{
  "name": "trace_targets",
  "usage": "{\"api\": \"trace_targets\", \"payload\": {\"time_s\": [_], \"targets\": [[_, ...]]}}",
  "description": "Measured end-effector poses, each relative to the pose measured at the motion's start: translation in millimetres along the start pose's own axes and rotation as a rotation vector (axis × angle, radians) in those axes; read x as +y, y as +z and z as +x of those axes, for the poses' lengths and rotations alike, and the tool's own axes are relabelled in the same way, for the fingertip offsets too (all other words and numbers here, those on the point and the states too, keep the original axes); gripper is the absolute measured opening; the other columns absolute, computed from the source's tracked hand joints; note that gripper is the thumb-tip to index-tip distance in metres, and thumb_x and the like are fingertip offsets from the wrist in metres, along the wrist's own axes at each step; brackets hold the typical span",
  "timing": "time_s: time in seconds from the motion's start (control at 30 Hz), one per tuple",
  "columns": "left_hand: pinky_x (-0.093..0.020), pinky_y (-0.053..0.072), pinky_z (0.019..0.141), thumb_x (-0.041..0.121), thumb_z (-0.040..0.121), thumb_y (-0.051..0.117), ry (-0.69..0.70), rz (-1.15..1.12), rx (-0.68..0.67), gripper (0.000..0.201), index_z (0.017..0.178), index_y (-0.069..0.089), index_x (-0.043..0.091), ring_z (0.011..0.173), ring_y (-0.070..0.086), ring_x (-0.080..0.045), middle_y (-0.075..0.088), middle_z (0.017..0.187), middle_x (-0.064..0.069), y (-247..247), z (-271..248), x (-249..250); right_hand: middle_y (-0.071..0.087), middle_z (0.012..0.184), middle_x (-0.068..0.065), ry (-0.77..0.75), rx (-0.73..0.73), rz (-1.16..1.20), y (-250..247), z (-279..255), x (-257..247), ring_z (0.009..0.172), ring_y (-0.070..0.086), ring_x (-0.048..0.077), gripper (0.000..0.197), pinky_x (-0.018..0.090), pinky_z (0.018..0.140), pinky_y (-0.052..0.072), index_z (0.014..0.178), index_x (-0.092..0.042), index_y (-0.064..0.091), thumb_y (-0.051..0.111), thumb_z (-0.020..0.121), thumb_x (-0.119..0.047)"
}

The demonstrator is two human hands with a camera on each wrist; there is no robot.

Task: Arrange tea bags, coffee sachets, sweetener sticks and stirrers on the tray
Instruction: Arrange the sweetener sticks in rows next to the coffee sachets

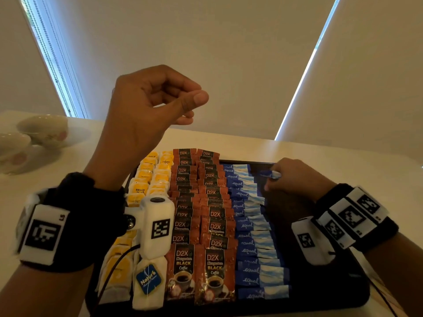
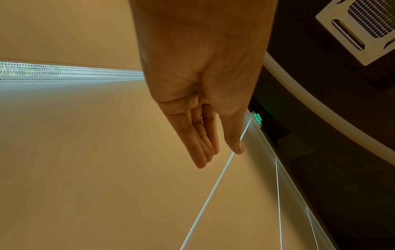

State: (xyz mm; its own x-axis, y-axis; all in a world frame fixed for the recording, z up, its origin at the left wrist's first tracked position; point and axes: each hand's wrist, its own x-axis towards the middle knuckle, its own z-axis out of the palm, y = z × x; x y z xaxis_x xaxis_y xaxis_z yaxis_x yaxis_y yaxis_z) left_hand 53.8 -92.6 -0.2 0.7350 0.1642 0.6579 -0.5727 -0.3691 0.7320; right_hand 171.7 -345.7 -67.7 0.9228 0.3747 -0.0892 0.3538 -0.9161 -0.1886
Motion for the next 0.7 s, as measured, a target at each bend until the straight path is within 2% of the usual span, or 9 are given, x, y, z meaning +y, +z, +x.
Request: {"api": "trace_targets", "payload": {"time_s": [0.1, 0.23, 0.43, 0.57, 0.7], "targets": [[-0.023, 0.057, 0.064, 0.031, 0.080, 0.070, 0.006, -0.012, -0.015, 0.019, 0.095, 0.065, 0.020, 0.072, 0.069, -0.014, 0.068, 0.087, -0.008, 0.5, -0.4, 0.7, 0.052, 0.060, -0.005, 0.082, -0.218, -0.129, -0.9, -1.3, 4.4, 0.057, 0.049, 0.010, 0.028, 0.023, 0.052, 0.036, 0.073, -0.010, 0.061, 0.078, 0.072, -0.032], [-0.023, 0.058, 0.064, 0.033, 0.079, 0.068, 0.000, -0.022, -0.010, 0.020, 0.094, 0.065, 0.021, 0.072, 0.069, -0.014, 0.068, 0.087, -0.007, 0.2, -0.7, 1.0, 0.054, 0.061, -0.004, 0.101, -0.338, -0.067, 4.5, -1.3, 1.4, 0.055, 0.048, 0.007, 0.030, 0.020, 0.050, 0.035, 0.064, -0.015, 0.054, 0.079, 0.072, -0.031], [-0.025, 0.058, 0.065, 0.029, 0.081, 0.070, -0.009, -0.023, -0.012, 0.017, 0.094, 0.066, 0.019, 0.071, 0.069, -0.014, 0.068, 0.087, -0.008, 0.4, -0.9, 0.3, 0.054, 0.062, -0.005, 0.060, -0.293, -0.034, 6.9, 3.8, -4.3, 0.056, 0.047, 0.006, 0.024, 0.019, 0.050, 0.035, 0.063, -0.015, 0.056, 0.077, 0.073, -0.019], [-0.025, 0.058, 0.065, 0.021, 0.083, 0.069, -0.016, -0.015, -0.005, 0.012, 0.093, 0.065, 0.019, 0.070, 0.068, -0.013, 0.068, 0.087, -0.009, 0.4, -1.3, 0.8, 0.055, 0.062, -0.005, -0.006, -0.254, 0.028, 4.8, 6.2, -7.7, 0.054, 0.045, 0.005, 0.009, 0.019, 0.051, 0.035, 0.076, -0.013, 0.066, 0.075, 0.074, -0.013], [-0.025, 0.058, 0.065, 0.023, 0.083, 0.070, -0.017, -0.008, -0.014, 0.013, 0.095, 0.065, 0.019, 0.071, 0.068, -0.013, 0.068, 0.087, -0.009, 0.3, -1.0, 1.1, 0.057, 0.063, -0.007, -0.022, -0.192, 0.101, -1.0, 2.9, -7.5, 0.057, 0.048, 0.005, 0.007, 0.021, 0.053, 0.037, 0.075, -0.016, 0.068, 0.075, 0.074, -0.016]]}}
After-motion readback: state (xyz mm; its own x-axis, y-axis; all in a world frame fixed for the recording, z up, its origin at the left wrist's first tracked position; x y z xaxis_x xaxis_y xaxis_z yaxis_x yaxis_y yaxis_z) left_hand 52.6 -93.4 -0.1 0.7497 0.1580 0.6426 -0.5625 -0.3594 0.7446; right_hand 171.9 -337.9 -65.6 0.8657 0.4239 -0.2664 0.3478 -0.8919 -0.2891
